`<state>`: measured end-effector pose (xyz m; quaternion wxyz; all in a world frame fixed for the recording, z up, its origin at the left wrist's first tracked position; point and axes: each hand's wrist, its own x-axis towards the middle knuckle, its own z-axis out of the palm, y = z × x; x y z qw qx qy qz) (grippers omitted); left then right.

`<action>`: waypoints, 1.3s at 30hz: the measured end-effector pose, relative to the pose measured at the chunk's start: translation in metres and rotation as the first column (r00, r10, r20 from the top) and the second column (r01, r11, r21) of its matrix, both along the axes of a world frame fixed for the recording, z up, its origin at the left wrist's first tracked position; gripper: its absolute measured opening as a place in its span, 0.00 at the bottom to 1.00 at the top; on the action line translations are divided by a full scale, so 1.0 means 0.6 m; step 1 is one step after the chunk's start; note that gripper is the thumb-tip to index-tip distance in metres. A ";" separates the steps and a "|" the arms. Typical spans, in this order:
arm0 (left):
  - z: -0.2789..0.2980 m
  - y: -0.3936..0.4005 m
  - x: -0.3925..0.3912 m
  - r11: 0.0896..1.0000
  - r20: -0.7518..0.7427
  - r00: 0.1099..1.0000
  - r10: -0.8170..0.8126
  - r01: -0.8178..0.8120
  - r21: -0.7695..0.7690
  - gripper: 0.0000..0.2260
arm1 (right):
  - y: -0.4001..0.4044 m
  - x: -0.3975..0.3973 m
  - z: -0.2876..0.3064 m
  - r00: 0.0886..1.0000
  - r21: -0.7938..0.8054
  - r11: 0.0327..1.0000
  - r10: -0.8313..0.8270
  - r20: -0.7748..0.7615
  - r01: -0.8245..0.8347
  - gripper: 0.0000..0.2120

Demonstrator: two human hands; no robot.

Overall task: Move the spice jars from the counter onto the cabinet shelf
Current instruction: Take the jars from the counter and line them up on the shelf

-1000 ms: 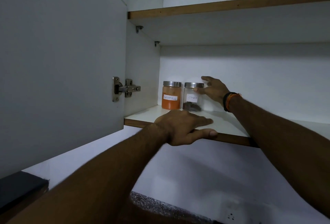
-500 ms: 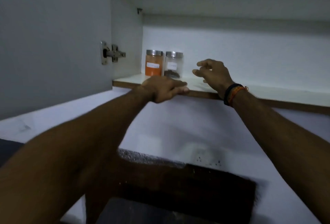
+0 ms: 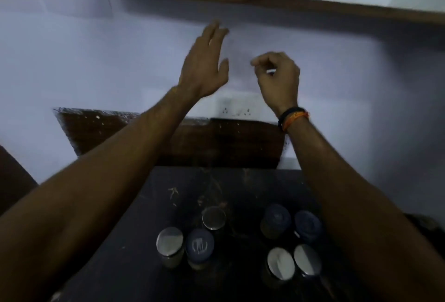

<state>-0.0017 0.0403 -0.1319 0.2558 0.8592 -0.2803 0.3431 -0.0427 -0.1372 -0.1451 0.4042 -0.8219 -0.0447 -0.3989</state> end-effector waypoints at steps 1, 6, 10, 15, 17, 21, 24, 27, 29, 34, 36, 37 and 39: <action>-0.033 -0.015 -0.013 0.998 -0.069 0.995 -0.070 0.070 0.002 0.26 | -0.009 -0.015 -0.034 0.997 0.020 1.000 0.009 -0.074 -0.007 0.09; -0.223 -0.085 -0.090 0.930 -0.473 0.832 -0.290 0.362 0.067 0.19 | -0.052 -0.107 -0.208 0.892 0.074 0.996 -0.005 -0.452 0.043 0.08; -0.376 -0.123 -0.152 0.886 -0.719 0.639 -0.271 0.459 0.073 0.17 | -0.081 -0.190 -0.332 0.731 0.006 0.999 -0.029 -0.682 0.045 0.08; -0.528 -0.139 -0.228 0.888 -0.888 0.412 -0.203 0.459 0.010 0.18 | -0.102 -0.295 -0.441 0.532 -0.122 0.985 -0.167 -0.830 0.119 0.08; -0.567 -0.140 -0.250 0.894 -0.919 0.356 -0.170 0.447 0.008 0.17 | -0.103 -0.327 -0.474 0.474 -0.174 0.978 -0.209 -0.855 0.117 0.05; -0.617 -0.141 -0.285 0.885 -0.953 0.267 -0.139 0.465 0.001 0.16 | -0.097 -0.373 -0.521 0.346 -0.226 0.966 -0.257 -0.902 0.126 0.23; -0.639 -0.135 -0.305 0.887 -0.958 0.252 -0.135 0.462 -0.004 0.17 | -0.092 -0.390 -0.546 0.318 -0.256 0.963 -0.269 -0.909 0.082 0.33; -0.654 -0.124 -0.320 0.902 -0.964 0.227 -0.136 0.431 -0.026 0.19 | -0.095 -0.394 -0.561 0.294 -0.228 0.972 -0.237 -0.926 0.065 0.42; -0.661 -0.117 -0.326 0.914 -0.969 0.200 -0.143 0.402 -0.052 0.19 | -0.093 -0.394 -0.572 0.271 -0.260 0.965 -0.259 -0.927 0.033 0.46; -0.670 -0.109 -0.334 0.951 -0.980 0.090 -0.179 0.270 -0.149 0.19 | -0.089 -0.393 -0.593 0.342 -0.335 0.941 -0.329 -0.880 0.043 0.41; -0.673 -0.105 -0.333 0.960 -0.976 0.078 -0.202 0.214 -0.181 0.18 | -0.092 -0.389 -0.590 0.370 -0.340 0.940 -0.324 -0.871 0.024 0.39; -0.674 -0.102 -0.333 0.964 -0.974 0.070 -0.214 0.174 -0.200 0.17 | -0.093 -0.387 -0.584 0.387 -0.329 0.944 -0.309 -0.869 0.016 0.38; -0.672 -0.094 -0.332 0.966 -0.964 0.078 -0.256 0.068 -0.251 0.13 | -0.095 -0.379 -0.566 0.443 -0.275 0.961 -0.251 -0.861 0.010 0.37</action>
